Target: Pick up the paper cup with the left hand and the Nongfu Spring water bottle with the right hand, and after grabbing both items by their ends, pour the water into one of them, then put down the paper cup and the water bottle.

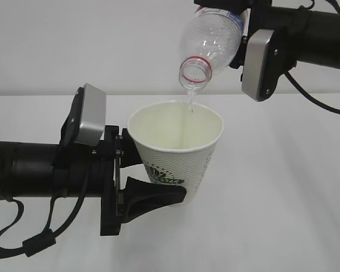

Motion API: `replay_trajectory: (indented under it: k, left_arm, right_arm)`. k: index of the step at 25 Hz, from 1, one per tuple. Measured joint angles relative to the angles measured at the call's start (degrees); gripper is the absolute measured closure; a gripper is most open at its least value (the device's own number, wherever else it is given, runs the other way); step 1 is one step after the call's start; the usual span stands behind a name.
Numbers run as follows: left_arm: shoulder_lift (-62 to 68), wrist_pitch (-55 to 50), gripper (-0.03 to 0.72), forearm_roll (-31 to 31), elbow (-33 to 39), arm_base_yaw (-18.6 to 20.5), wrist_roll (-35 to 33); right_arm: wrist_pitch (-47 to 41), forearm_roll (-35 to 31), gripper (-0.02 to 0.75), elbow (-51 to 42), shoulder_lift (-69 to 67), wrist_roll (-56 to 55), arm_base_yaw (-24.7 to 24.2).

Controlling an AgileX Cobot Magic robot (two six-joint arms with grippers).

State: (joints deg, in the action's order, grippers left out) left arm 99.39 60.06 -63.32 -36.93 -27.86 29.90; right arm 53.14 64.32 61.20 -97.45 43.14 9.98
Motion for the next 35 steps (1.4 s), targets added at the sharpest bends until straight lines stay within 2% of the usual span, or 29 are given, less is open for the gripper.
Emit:
replay_trajectory:
  k: [35]
  left_arm:
    - [0.0, -0.3, 0.172, -0.5, 0.0, 0.0, 0.1]
  right_arm:
    - [0.1, 0.0, 0.288, 0.0, 0.0, 0.4, 0.0]
